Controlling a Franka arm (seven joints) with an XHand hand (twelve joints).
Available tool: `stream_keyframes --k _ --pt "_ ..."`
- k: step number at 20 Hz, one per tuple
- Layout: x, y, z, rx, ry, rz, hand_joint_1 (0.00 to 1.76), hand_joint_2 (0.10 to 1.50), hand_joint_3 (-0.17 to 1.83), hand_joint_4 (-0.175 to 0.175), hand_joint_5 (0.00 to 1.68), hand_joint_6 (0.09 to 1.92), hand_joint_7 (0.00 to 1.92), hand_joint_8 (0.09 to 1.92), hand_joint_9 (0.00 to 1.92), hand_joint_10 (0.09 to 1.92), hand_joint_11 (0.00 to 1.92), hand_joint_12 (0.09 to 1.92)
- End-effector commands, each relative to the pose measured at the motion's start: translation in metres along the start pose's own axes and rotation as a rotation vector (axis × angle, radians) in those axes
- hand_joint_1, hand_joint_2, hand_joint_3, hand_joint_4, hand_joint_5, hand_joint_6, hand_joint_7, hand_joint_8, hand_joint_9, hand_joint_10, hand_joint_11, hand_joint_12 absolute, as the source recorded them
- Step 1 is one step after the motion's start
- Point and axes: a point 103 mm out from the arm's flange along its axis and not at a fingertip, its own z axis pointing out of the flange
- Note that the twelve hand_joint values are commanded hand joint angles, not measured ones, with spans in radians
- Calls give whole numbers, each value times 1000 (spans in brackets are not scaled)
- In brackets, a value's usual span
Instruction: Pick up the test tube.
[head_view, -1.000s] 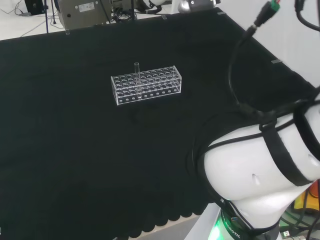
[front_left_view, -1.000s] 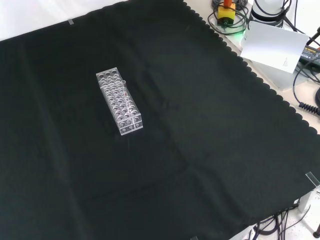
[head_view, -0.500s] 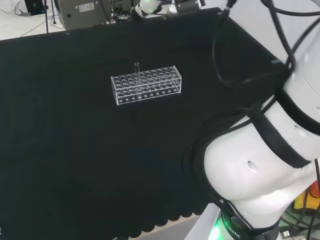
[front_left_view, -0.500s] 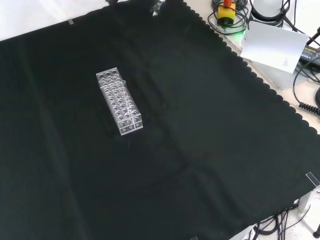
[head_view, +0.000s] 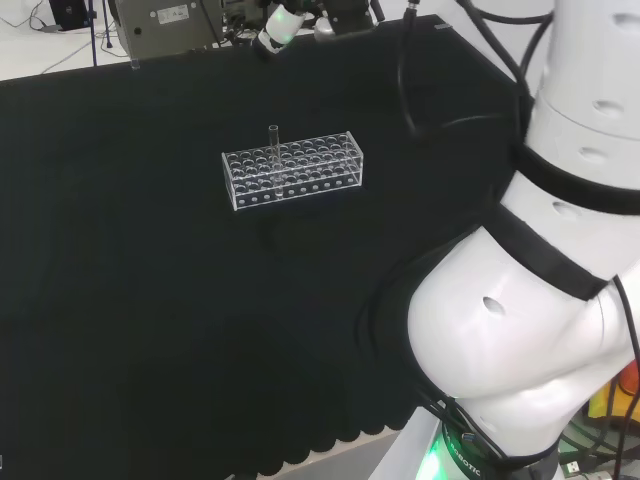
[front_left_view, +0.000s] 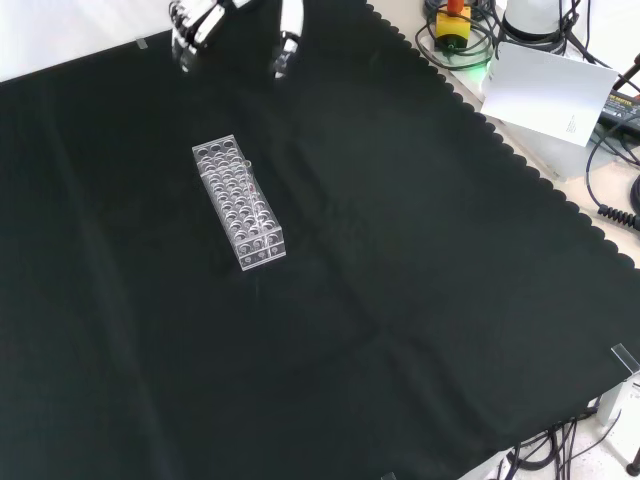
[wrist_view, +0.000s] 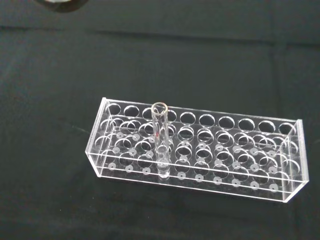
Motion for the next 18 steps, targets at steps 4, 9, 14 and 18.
stream_keyframes --k 4,9,14,18 --pt "-4 41 34 129 -11 1 716 734 351 76 261 87 0 483 0 646 0 1179" --pt "-1 56 54 161 -40 -9 737 714 350 27 274 87 34 748 0 732 0 1228" --pt "1 66 76 195 -50 -10 761 698 368 3 298 87 159 828 11 911 0 1361" --pt "0 72 91 205 -51 -4 775 691 381 -5 310 87 205 844 44 948 0 1406"
